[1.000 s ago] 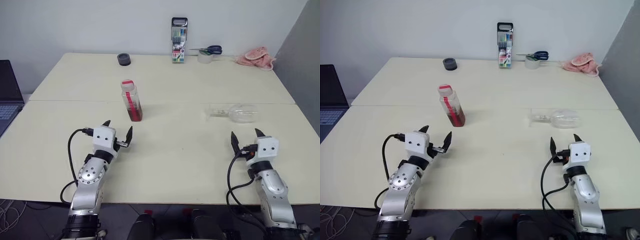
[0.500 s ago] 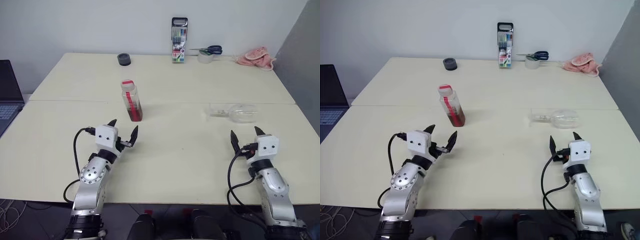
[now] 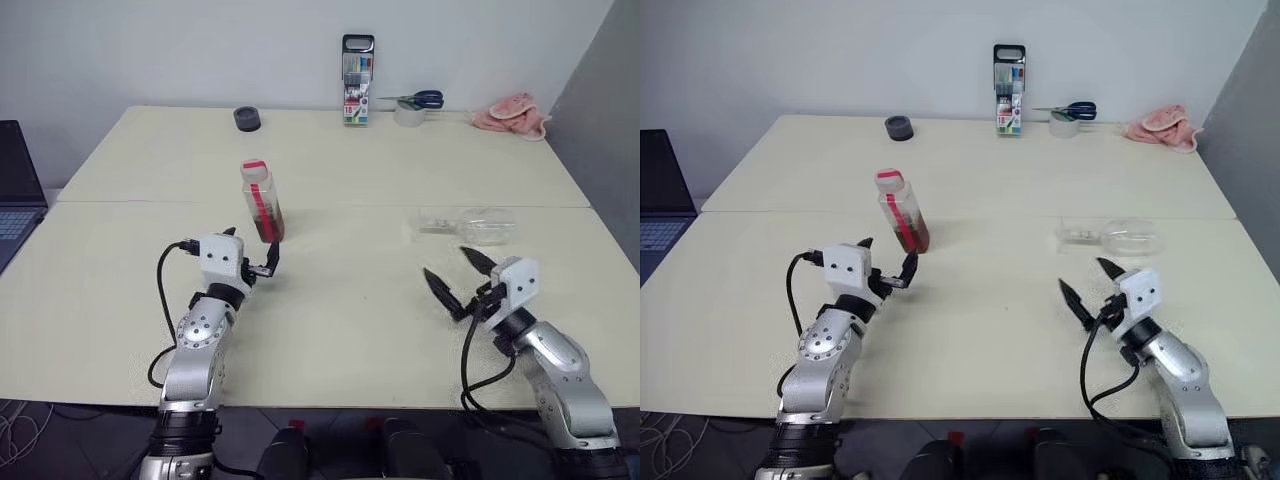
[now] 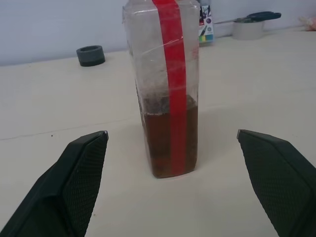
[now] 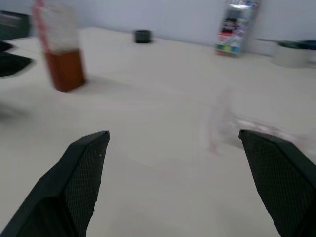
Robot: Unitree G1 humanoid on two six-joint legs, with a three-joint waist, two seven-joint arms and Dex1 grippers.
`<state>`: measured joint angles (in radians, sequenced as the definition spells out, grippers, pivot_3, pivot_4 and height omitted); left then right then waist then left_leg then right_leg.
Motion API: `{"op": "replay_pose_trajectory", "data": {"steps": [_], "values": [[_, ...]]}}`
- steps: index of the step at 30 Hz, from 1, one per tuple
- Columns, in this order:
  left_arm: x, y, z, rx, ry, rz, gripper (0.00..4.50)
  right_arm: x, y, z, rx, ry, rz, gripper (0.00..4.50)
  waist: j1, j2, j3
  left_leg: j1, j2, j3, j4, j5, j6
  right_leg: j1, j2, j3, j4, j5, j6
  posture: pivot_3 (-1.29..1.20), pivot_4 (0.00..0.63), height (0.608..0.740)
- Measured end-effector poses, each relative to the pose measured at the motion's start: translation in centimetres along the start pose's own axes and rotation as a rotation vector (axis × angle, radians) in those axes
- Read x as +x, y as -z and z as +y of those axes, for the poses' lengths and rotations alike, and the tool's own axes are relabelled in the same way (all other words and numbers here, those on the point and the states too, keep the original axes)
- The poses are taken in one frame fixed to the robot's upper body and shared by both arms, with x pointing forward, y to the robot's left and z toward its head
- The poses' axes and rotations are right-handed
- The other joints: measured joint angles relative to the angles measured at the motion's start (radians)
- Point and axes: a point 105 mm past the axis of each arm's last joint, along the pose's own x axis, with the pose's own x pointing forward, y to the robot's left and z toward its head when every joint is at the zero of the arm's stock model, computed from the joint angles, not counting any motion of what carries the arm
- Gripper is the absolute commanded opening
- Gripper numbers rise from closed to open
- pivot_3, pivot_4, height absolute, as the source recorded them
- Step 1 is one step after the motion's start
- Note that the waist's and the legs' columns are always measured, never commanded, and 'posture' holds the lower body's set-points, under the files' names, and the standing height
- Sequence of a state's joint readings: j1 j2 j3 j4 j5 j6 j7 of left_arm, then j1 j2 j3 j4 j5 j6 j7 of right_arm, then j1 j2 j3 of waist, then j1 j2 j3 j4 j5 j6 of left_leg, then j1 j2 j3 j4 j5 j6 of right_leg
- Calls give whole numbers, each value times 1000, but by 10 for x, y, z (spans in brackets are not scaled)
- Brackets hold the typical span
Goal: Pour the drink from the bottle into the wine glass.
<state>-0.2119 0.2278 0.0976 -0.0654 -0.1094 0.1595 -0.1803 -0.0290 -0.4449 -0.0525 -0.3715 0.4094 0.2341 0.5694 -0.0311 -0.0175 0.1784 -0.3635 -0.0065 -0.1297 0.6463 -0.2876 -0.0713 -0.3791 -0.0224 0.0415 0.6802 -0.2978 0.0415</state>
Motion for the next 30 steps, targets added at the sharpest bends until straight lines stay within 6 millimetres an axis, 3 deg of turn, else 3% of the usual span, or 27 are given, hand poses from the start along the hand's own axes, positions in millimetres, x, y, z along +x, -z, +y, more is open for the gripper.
{"op": "replay_pose_trajectory", "data": {"steps": [4, 11, 21, 30], "values": [[9, -8, -1, -18, -22, -5, 4474, 8, -23, 17, -4, -163, -3, 4500, 3, -1, 0, -1, 0, 0, 0, 0, 0, 0, 0, -1, -1, 0, 0, 0, 150, 740], [25, -18, -2, -20, -30, -15, 4474, 2, -26, 36, 37, -355, 65, 4500, 5, -1, 1, -1, -1, 0, 0, 0, 0, 0, 0, -1, -1, 0, 0, 0, 150, 740], [46, -22, -3, -7, -34, -1, 4474, 8, -38, 36, 10, -386, 34, 4500, 5, -2, 1, -1, -1, 0, 0, 0, 0, 0, 0, -1, -1, 0, 0, 0, 150, 740], [74, -42, -12, 20, -45, -34, 4474, 13, -46, 35, -2, -402, 28, 4500, 5, -2, 1, -1, -1, 0, 0, 0, -1, 0, 0, -1, -1, 0, 0, 0, 150, 740]]}}
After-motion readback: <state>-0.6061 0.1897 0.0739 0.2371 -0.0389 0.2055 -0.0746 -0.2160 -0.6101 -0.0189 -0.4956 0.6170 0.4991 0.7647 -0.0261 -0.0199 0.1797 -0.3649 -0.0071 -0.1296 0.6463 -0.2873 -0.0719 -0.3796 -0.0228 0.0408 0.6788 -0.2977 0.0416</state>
